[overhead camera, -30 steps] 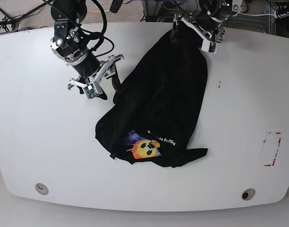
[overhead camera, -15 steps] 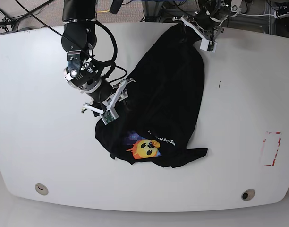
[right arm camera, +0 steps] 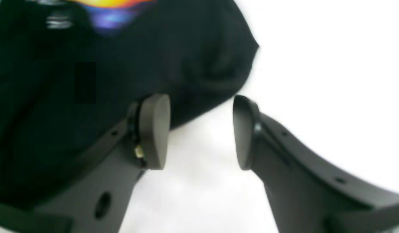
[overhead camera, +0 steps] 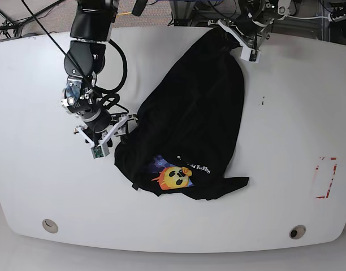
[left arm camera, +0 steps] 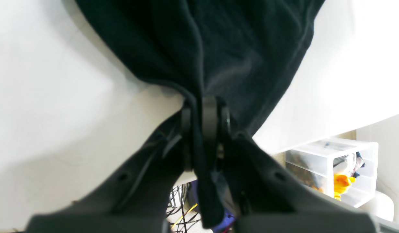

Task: Fold the T-shirt properly
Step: 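Grasp the shirt edge with the left gripper and the hem with the right gripper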

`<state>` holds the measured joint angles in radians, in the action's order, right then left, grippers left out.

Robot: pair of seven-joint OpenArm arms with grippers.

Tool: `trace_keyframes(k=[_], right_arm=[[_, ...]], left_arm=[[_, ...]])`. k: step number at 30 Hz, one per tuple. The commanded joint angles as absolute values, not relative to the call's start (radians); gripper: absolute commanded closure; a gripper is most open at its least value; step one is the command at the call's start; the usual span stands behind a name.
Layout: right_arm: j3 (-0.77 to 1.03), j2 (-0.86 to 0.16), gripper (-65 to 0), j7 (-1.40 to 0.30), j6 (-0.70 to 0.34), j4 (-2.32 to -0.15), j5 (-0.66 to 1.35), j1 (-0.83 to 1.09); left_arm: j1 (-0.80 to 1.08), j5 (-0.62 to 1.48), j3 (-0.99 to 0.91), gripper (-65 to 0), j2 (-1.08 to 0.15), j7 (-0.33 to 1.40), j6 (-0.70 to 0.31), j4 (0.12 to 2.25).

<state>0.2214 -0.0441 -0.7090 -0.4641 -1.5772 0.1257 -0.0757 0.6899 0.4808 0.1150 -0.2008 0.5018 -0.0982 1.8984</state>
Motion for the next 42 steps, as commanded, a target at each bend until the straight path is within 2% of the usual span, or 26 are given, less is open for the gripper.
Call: trace_keyframes(k=[1, 9, 15, 27, 32, 42], right_arm=[[0.232, -0.036, -30.6, -0.688, -0.489, -1.532, 0.142, -0.124], [0.349, -0.012, -31.1, -0.688, -0.492, -1.353, 0.214, -0.232], [0.430, -0.048, -39.8, -0.688, -0.490, -1.179, 0.285, -0.328], [0.433, -0.139, -38.7, -0.654, -0.490, -0.901, 0.412, -0.446], [0.430, -0.134, -38.7, -0.657, -0.490, -0.877, 0.423, -0.446], [0.429, -0.064, -38.7, -0.688, -0.487, -0.886, 0.418, -0.421]], left_arm=[[0.697, 0.489, 0.117, 0.0, -0.222, 0.486, -0.107, 1.916], [0.697, 0.489, 0.114, 0.0, -0.228, 0.486, -0.107, 1.917], [0.691, 0.489, 0.113, 0.0, -0.228, 0.486, -0.107, 1.919], [0.691, 0.489, 0.114, 0.0, -0.229, 0.486, -0.107, 1.919], [0.690, 0.489, 0.114, 0.0, -0.229, 0.486, -0.107, 1.919], [0.690, 0.489, 0.114, 0.0, -0.229, 0.486, -0.107, 1.919]])
